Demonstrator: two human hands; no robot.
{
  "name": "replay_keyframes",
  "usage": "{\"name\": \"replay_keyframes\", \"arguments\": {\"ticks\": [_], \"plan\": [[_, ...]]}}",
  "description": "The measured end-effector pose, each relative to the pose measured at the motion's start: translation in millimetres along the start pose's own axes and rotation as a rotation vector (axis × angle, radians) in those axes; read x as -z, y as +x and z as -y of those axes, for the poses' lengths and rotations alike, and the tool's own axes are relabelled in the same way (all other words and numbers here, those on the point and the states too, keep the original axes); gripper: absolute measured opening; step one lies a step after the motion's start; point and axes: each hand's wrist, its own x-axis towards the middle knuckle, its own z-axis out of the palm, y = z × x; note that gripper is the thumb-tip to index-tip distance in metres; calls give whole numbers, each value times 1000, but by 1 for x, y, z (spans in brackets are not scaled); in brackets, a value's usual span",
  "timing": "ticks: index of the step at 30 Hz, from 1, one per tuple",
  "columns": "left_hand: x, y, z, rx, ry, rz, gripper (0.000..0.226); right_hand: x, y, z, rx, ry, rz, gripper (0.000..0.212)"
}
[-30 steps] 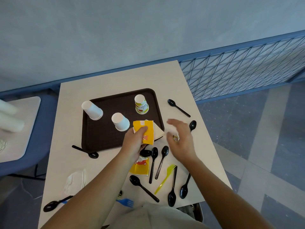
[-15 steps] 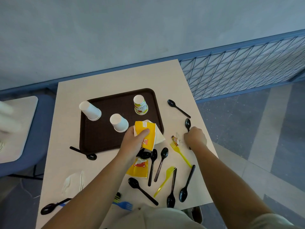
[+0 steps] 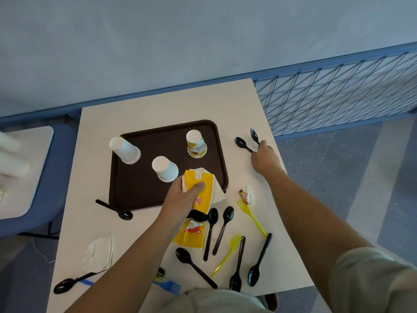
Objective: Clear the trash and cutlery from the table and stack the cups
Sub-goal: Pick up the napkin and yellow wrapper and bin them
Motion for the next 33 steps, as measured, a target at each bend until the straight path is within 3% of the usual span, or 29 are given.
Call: {"name": "replay_keyframes", "arguments": {"ticks": [4,9,16,19,23,27,33], "plan": [[1,1,5,8,-10,13,26,-10,7,-7,-16,-95,34,30],[1,1,13,16,-8,27,42,-17,1,-13,13,-137,0,24],[1,-6,18,54,38,18,51,-1,-58,-17,-110,224,-66,13],[1,-10,20,50,63,5,50,-8,-92,-21,-113,265,-62,26],[-1,-17,23,41,61,12,57,-36,-117,-28,-106,142,-1,54],[-2,-25,26,49,43,22,56,-49,-123,-28,-94,70,80,35],[2,-37,30,20,34,15,52,-41,-118,-27,-109,242,24,29]]}}
